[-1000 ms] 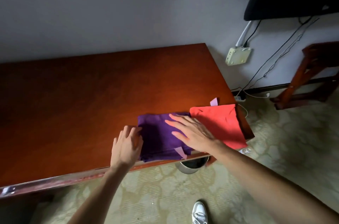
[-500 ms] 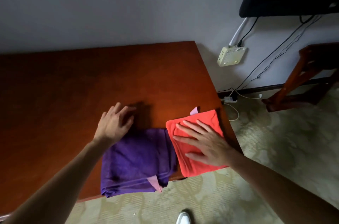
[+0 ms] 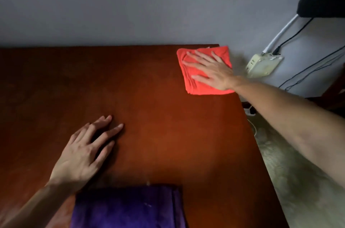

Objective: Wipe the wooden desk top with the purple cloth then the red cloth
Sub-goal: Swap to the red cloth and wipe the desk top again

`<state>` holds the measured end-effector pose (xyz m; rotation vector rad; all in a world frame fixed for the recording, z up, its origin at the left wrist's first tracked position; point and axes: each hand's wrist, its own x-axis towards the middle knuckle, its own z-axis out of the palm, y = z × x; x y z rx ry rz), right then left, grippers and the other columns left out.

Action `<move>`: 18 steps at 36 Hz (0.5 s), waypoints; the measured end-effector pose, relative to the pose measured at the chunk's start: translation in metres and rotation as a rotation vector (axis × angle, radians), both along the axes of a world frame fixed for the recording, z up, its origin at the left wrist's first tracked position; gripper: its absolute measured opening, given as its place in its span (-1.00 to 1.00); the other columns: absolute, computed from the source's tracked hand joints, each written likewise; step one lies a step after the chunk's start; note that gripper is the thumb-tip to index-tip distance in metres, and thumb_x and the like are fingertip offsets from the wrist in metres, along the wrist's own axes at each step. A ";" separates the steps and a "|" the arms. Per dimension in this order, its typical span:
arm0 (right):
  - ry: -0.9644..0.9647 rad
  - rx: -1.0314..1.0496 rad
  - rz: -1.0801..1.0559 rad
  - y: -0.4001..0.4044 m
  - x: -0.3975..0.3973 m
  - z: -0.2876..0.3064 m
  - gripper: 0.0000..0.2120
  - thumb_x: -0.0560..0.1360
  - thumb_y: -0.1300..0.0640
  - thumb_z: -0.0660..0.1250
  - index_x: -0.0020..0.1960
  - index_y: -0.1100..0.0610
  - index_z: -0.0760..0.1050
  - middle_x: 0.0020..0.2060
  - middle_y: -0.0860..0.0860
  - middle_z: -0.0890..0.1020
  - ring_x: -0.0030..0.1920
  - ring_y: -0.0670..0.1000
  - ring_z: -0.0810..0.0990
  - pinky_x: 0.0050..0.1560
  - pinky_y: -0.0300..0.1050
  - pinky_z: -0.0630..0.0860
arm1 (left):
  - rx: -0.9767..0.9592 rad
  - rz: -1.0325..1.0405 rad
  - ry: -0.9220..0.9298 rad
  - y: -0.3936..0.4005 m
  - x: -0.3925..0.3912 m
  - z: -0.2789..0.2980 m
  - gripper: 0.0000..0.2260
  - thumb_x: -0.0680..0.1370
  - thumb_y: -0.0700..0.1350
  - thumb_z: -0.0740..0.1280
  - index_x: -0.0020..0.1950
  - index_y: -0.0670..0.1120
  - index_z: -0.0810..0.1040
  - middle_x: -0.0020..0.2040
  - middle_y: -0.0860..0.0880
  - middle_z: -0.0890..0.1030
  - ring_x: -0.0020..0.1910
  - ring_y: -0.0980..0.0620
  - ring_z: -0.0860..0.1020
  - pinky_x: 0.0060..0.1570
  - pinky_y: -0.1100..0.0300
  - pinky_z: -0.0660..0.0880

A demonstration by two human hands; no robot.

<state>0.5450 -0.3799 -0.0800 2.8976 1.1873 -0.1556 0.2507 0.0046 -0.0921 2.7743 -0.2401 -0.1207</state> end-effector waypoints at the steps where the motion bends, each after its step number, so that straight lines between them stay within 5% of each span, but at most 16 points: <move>1: 0.003 0.005 -0.007 0.003 0.014 0.001 -0.41 0.63 -0.37 -0.11 0.63 -0.30 -0.02 0.66 -0.19 -0.06 0.66 -0.07 -0.13 0.59 0.33 -0.10 | -0.001 -0.002 0.005 0.000 0.000 0.000 -0.55 0.66 0.15 0.01 0.57 0.27 0.22 0.59 0.08 0.24 0.61 0.10 0.11 0.54 0.16 -0.03; 8: 0.004 0.059 -0.147 0.018 0.060 0.000 -0.34 0.55 -0.42 -0.16 0.63 -0.30 0.01 0.66 -0.19 -0.01 0.66 -0.06 -0.07 0.59 0.35 -0.07 | -0.016 -0.010 -0.005 -0.001 0.002 0.000 -0.56 0.67 0.13 0.04 0.57 0.25 0.24 0.58 0.06 0.26 0.61 0.10 0.12 0.55 0.10 0.03; 18: -0.003 0.123 -0.487 0.077 -0.016 -0.008 -0.37 0.64 -0.37 -0.02 0.65 -0.24 0.00 0.67 -0.14 -0.06 0.67 0.00 -0.12 0.57 0.41 -0.14 | -0.016 -0.033 -0.038 0.001 0.001 -0.004 -0.56 0.68 0.17 -0.04 0.58 0.30 0.16 0.60 0.05 0.22 0.62 0.11 0.06 0.57 0.12 -0.04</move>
